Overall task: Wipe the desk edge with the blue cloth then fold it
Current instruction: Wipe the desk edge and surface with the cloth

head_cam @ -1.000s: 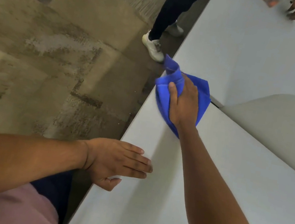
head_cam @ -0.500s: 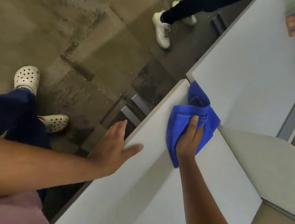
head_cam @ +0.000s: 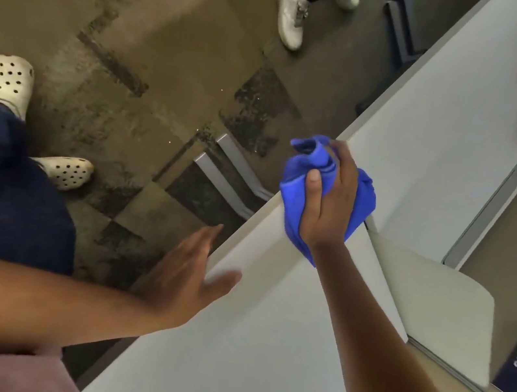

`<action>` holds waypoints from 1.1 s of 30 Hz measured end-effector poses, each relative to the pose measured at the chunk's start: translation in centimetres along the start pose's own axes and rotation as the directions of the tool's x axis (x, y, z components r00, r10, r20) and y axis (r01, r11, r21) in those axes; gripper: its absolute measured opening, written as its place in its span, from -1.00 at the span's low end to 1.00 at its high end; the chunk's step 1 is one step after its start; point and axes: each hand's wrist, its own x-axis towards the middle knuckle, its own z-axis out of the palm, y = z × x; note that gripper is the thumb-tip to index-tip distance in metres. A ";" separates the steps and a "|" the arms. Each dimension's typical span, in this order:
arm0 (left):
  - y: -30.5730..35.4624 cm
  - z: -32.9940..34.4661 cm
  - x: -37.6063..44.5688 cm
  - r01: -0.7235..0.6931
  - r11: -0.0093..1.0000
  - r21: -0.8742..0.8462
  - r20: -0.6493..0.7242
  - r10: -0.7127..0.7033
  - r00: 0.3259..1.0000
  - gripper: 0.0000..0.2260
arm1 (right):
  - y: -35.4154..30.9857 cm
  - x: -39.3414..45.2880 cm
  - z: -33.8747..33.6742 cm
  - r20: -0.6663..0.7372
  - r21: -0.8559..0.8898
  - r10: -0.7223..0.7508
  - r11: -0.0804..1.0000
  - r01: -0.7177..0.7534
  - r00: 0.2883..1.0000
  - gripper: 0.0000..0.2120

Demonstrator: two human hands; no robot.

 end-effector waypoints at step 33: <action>-1.0 -2.0 -3.4 -0.944 0.225 0.241 0.484 0.815 0.318 -0.58 | -5.8 -1.6 1.7 -0.045 -0.231 0.058 0.971 -0.067 0.997 -0.68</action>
